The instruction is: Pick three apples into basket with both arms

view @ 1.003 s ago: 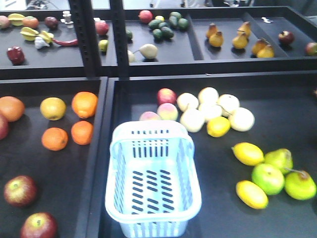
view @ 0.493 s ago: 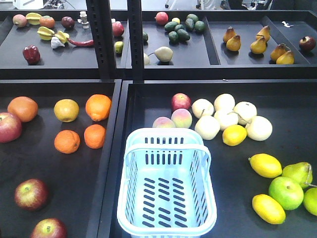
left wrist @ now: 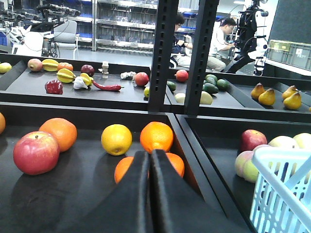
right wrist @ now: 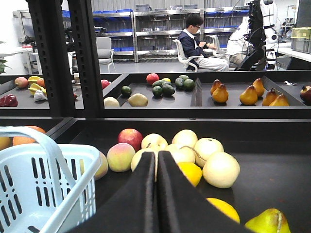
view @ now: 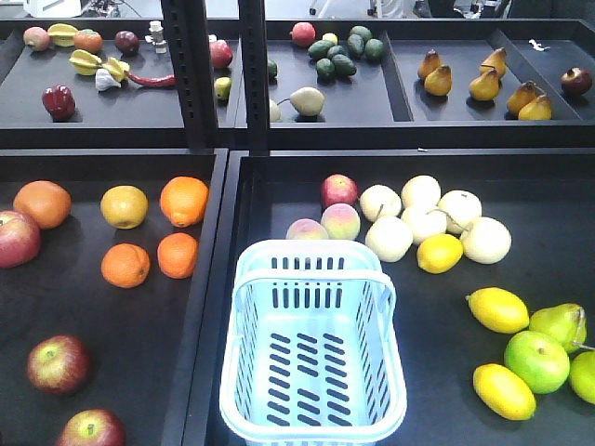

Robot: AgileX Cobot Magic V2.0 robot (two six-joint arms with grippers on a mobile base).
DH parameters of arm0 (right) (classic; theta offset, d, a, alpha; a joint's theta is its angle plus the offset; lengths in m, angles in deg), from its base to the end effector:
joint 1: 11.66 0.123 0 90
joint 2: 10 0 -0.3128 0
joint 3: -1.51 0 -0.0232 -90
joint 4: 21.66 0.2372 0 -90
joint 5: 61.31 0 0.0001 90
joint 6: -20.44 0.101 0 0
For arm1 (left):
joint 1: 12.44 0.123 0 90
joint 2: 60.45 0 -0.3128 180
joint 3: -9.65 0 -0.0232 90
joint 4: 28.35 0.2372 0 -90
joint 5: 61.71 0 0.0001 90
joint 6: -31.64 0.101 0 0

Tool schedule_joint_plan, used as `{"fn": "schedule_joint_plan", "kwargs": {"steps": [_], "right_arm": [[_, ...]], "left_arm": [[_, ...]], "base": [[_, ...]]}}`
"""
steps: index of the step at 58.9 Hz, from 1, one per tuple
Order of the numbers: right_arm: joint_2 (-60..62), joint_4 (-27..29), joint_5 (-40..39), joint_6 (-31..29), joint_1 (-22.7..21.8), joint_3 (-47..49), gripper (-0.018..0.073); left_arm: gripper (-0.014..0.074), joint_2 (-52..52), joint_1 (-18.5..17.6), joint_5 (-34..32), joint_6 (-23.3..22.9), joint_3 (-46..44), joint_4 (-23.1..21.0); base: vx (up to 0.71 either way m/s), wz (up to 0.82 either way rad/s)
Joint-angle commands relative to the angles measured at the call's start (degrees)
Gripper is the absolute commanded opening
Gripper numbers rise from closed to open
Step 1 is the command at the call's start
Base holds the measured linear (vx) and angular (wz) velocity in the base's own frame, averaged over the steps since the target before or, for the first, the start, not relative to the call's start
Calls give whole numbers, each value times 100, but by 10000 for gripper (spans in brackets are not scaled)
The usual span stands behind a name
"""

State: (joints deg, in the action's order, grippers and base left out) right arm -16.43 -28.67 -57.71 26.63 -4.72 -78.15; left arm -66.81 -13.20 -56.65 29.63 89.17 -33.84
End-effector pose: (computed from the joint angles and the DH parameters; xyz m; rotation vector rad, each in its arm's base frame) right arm 0.0251 0.0023 0.1978 -0.0997 1.5623 0.0783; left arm 0.0250 -0.0012 0.1961 -0.0865 1.5857 -0.1189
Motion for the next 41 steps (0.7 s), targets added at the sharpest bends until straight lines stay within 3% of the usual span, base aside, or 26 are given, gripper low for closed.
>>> {"fn": "schedule_joint_plan", "kwargs": {"steps": [1,12,41], "right_arm": [[67,-42,-402,-46,-27,-51,-5],[67,-42,-402,-46,-27,-51,-5],[67,-42,-403,-46,-27,-51,-5]], "left_arm": [[-6,75,18,-393,-31,-143,-6],[-6,75,18,-746,-36,-186,40],[-6,75,18,-863,-105,-186,-47]], "base": [[0,0],[0,0],[0,0]]}}
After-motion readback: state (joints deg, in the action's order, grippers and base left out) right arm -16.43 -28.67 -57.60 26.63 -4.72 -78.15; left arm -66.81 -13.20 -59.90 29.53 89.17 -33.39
